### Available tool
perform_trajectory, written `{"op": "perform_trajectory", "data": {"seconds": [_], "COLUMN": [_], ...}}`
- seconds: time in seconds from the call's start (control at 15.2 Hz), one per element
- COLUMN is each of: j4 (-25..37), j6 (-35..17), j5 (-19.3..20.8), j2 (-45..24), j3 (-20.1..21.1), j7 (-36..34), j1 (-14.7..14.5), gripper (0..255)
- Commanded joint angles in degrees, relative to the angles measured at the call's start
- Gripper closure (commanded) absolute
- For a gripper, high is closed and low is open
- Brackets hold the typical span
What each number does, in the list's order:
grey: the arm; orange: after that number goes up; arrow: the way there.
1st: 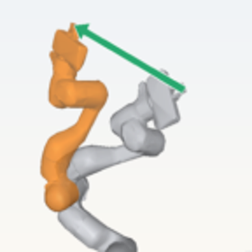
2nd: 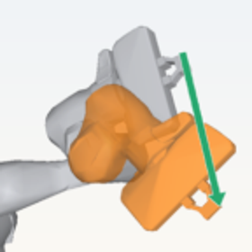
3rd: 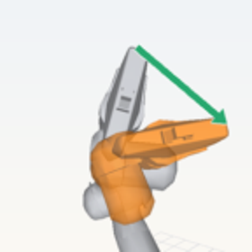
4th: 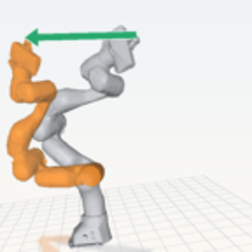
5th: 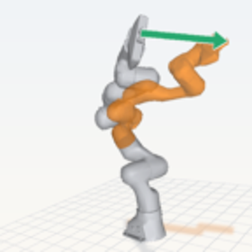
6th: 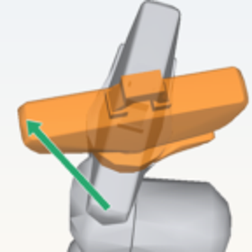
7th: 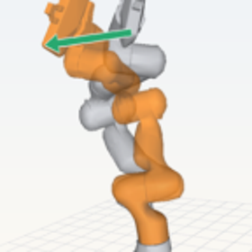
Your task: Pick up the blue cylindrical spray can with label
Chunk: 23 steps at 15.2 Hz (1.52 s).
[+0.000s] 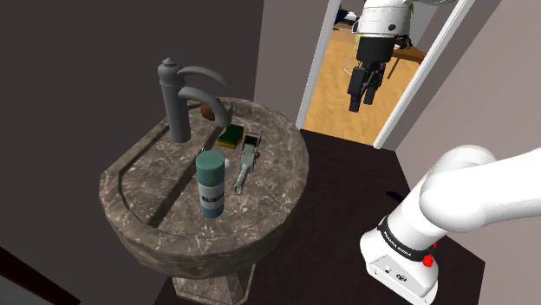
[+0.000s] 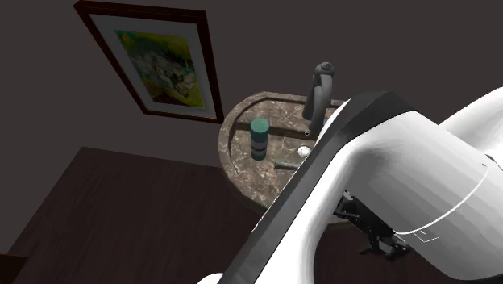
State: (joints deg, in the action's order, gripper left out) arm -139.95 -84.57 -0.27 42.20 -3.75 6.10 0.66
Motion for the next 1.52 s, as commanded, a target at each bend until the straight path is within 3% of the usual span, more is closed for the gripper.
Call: {"op": "perform_trajectory", "data": {"seconds": [0.0,0.79,1.45], "j4": [0.0,0.1,8.0], "j6": [0.0,-14.7,-26.5], "j5": [0.0,-9.7,-10.3], "j2": [0.0,-8.5,-22.8], "j3": [0.0,14.2,25.7], "j7": [0.0,-14.3,-26.8], "j1": [0.0,-6.5,-9.1], "gripper": [0,0,0]}}
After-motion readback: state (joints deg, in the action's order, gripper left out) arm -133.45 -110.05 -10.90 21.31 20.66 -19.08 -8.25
